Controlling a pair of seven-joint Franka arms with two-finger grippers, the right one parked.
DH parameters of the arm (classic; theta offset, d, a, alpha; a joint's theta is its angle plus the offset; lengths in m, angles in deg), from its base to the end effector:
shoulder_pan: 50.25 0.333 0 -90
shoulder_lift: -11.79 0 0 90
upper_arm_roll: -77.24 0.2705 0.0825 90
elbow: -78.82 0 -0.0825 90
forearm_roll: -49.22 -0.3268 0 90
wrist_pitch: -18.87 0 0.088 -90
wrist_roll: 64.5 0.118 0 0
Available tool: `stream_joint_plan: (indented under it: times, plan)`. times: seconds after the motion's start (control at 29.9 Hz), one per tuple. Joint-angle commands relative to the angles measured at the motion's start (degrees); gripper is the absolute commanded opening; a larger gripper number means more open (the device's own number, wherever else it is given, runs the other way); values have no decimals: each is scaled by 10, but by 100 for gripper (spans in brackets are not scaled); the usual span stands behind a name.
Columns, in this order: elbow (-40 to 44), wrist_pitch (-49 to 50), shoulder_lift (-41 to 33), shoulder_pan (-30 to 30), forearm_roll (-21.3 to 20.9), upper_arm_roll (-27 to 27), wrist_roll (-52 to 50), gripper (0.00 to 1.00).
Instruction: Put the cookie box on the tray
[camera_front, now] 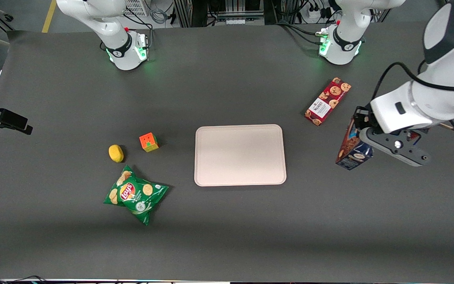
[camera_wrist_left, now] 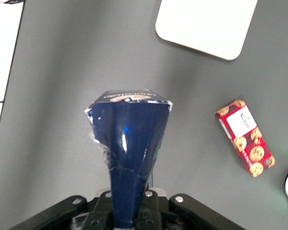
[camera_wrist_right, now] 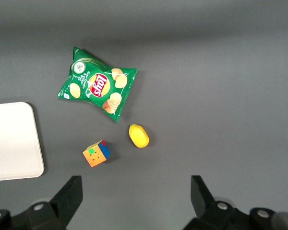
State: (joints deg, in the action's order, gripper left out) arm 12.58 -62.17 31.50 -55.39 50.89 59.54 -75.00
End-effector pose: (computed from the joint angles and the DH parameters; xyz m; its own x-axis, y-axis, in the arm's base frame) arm 0.5297 -0.1928 0.5479 0.9737 -0.2085 -0.0924 -0.1973 -0.9734 0.1165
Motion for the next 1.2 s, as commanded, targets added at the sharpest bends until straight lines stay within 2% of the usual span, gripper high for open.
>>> stream_joint_plan:
  times: [0.0,0.13,0.4,0.7,1.0,1.17]
  plan:
    - [-30,-5,-8,-1,-2,-55,-177,1]
    - [-50,-26,-7,-1,-2,-85,-251,1]
    - [-114,-89,-11,-1,-11,-135,-318,1]
    - [-255,-233,-30,-2,-59,-152,-318,0]
    - [-356,-372,-21,-2,-64,-153,-318,0]
    - [-422,-466,-17,-1,-101,-153,-325,0]
